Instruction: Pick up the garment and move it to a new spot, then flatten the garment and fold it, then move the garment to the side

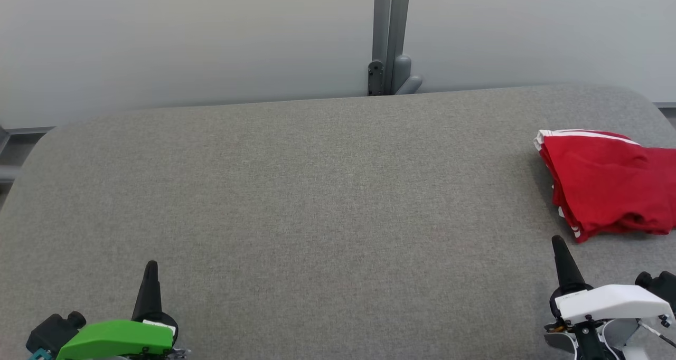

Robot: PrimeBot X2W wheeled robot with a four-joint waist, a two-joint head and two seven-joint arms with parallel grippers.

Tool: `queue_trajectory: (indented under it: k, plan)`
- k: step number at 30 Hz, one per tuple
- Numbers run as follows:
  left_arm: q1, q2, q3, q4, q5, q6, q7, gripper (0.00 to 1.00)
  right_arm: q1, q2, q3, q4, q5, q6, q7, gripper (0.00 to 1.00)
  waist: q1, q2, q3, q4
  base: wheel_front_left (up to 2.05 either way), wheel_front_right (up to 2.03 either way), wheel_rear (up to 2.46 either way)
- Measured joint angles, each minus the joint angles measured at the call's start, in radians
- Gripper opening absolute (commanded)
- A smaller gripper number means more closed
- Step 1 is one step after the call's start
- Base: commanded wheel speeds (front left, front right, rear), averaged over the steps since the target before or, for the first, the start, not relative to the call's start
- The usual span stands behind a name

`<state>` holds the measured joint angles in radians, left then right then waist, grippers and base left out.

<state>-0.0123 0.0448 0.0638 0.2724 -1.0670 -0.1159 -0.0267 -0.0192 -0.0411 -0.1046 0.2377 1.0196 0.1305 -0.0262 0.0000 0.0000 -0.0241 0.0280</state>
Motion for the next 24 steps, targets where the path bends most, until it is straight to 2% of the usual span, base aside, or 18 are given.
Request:
queue_trajectory:
  k: [24]
  plan:
    - [-0.038,0.001,0.021,-0.011,-0.235,-0.007,0.061,0.0,-0.036,-0.003,-0.004,0.002,0.253,0.0,0.06,0.0,0.0,0.0,0.01,-0.01,0.0,0.0,0.0]
